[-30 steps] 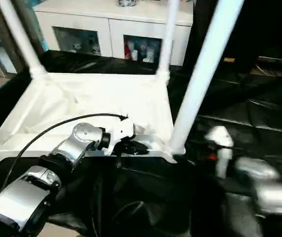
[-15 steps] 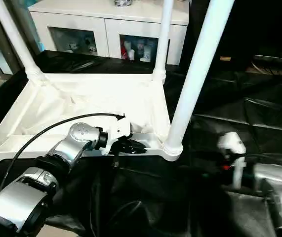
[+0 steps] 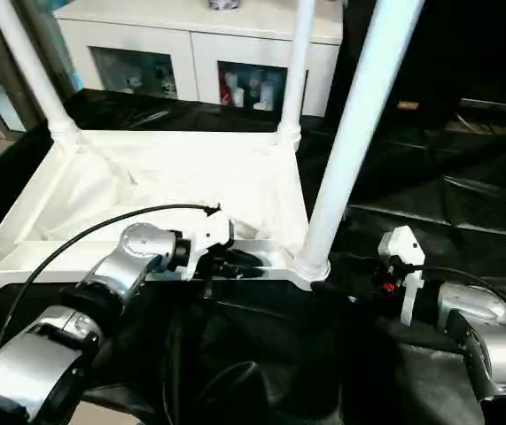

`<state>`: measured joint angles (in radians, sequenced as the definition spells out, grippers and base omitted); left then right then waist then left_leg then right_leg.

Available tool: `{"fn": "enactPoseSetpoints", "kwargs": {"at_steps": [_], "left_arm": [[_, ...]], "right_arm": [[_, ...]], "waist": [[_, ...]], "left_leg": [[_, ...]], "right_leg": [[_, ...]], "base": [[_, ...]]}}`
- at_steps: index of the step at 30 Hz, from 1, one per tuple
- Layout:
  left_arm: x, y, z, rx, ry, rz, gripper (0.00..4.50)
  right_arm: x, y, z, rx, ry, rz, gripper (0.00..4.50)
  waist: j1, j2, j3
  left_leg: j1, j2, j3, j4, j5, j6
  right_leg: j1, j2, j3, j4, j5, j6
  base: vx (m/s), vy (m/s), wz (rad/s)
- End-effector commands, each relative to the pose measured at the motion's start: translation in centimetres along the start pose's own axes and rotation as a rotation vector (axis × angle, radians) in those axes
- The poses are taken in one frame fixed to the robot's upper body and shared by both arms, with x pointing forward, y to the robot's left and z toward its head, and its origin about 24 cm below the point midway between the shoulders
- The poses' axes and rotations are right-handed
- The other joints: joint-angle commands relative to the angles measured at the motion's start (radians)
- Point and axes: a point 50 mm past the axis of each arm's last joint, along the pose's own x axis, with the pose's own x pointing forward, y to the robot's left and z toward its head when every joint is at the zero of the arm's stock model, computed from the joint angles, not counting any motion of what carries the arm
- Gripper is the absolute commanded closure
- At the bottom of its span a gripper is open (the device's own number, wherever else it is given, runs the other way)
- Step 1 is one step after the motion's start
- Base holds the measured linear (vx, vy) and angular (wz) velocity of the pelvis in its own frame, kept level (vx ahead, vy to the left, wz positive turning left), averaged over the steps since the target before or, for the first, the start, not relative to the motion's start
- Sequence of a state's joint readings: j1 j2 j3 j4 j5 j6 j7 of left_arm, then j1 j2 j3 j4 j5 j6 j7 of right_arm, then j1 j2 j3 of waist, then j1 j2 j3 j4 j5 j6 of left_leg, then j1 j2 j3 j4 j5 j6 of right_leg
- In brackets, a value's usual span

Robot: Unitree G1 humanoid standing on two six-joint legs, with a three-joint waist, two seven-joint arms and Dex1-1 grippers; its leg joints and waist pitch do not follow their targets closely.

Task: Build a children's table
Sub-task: Rotate leg to tighten

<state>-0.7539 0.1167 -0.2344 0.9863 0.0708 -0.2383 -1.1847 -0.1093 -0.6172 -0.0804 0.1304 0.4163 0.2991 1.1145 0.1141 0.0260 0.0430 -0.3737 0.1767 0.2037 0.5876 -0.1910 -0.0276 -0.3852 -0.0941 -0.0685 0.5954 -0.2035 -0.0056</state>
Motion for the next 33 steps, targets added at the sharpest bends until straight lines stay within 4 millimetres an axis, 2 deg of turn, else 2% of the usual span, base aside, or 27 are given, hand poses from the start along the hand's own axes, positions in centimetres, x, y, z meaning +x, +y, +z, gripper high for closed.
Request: {"fn": "enactPoseSetpoints", "kwargs": {"at_steps": [1,4,5,6,7,13,18,19,21,23,30,31,33], "left_arm": [[-0.1,-0.2,0.0,0.018,0.004,-0.012,3.63],[0.0,-0.4,-0.2,0.015,0.013,-0.031,3.73],[0.0,-0.4,-0.2,0.021,0.020,-0.032,3.94],[0.0,-0.4,-0.2,0.024,0.023,-0.031,3.94],[0.0,-0.4,-0.3,0.037,0.042,-0.026,4.12],[-0.2,0.4,-0.1,0.048,0.083,0.022,4.13],[-0.1,0.2,-0.2,0.039,0.121,-0.031,4.13],[-0.1,0.1,-0.3,0.046,0.131,-0.036,3.95],[-0.1,0.1,-0.4,0.057,0.149,-0.032,3.95],[-0.1,0.1,-0.6,0.064,0.173,-0.030,3.67],[-0.1,0.5,-0.6,0.072,0.206,-0.006,3.67],[-0.1,0.6,-0.5,0.059,0.191,-0.007,3.94],[0.0,0.6,-0.4,0.051,0.180,-0.011,4.08]], "right_arm": [[0.5,0.0,0.3,-0.029,-0.018,-0.020,0.77],[1.4,0.0,0.2,-0.045,-0.024,-0.034,0.77],[1.8,-0.2,0.2,-0.046,-0.030,-0.046,0.77],[1.9,-0.2,0.2,-0.047,-0.032,-0.048,0.77],[2.2,-0.3,0.2,-0.049,-0.033,-0.051,0.77],[2.7,-1.0,0.4,-0.070,-0.041,-0.083,0.77],[2.8,-1.3,0.4,-0.086,-0.037,-0.091,0.77],[2.9,-1.4,0.4,-0.091,-0.033,-0.091,0.77],[3.0,-1.4,0.4,-0.097,-0.030,-0.090,0.77],[3.0,-1.5,0.4,-0.100,-0.028,-0.089,0.77],[3.4,-1.6,0.5,-0.108,-0.031,-0.084,0.77],[3.5,-1.6,0.5,-0.109,-0.032,-0.080,0.77],[3.6,-1.6,0.5,-0.109,-0.031,-0.077,0.77]], "waist": [[0.003,-0.020,-0.057],[-0.002,-0.021,-0.056],[-0.005,-0.026,-0.056],[-0.006,-0.022,-0.057],[-0.006,-0.026,-0.057],[-0.001,-0.026,-0.061],[0.000,-0.022,-0.058],[-0.001,-0.024,-0.058],[-0.003,-0.024,-0.058],[-0.004,-0.024,-0.058],[-0.003,-0.024,-0.057],[-0.003,-0.023,-0.057],[-0.004,-0.022,-0.056]], "left_leg": [[0.012,0.067,-0.029,-0.061,-0.134,0.120],[0.012,0.065,-0.030,-0.064,-0.148,0.103],[0.011,0.065,-0.030,-0.064,-0.146,0.103],[0.013,0.066,-0.030,-0.064,-0.143,0.101],[0.013,0.066,-0.029,-0.063,-0.139,0.103],[0.012,0.065,-0.027,-0.057,-0.090,0.127],[0.013,0.064,-0.027,-0.059,-0.120,0.113],[0.013,0.064,-0.027,-0.059,-0.123,0.112],[0.013,0.064,-0.028,-0.060,-0.126,0.110],[0.013,0.062,-0.027,-0.059,-0.132,0.106],[0.014,0.063,-0.028,-0.060,-0.144,0.104],[0.014,0.063,-0.028,-0.060,-0.146,0.102],[0.014,0.062,-0.028,-0.061,-0.152,0.097]], "right_leg": [[0.043,-0.074,0.040,-0.065,-0.096,-0.247],[0.044,-0.075,0.039,-0.066,-0.116,-0.242],[0.044,-0.075,0.040,-0.065,-0.118,-0.241],[0.042,-0.075,0.040,-0.064,-0.116,-0.245],[0.043,-0.074,0.040,-0.063,-0.109,-0.248],[0.044,-0.074,0.041,-0.051,-0.030,-0.262],[0.044,-0.074,0.042,-0.057,-0.084,-0.254],[0.044,-0.073,0.042,-0.058,-0.087,-0.254],[0.044,-0.073,0.042,-0.058,-0.087,-0.252],[0.044,-0.073,0.042,-0.059,-0.095,-0.250],[0.043,-0.073,0.042,-0.061,-0.115,-0.248],[0.044,-0.073,0.043,-0.061,-0.118,-0.248],[0.044,-0.073,0.042,-0.063,-0.133,-0.249]], "base": [[0.000,0.000,0.00],[0.000,0.000,0.00],[0.000,0.000,0.00],[0.000,0.000,0.00],[0.000,0.000,0.00],[0.000,0.000,0.00],[0.000,0.000,0.00],[0.000,0.000,0.00],[0.000,0.000,0.00],[0.000,0.000,0.00],[0.000,0.000,0.00],[0.000,0.000,0.00],[0.000,0.000,0.00]]}}
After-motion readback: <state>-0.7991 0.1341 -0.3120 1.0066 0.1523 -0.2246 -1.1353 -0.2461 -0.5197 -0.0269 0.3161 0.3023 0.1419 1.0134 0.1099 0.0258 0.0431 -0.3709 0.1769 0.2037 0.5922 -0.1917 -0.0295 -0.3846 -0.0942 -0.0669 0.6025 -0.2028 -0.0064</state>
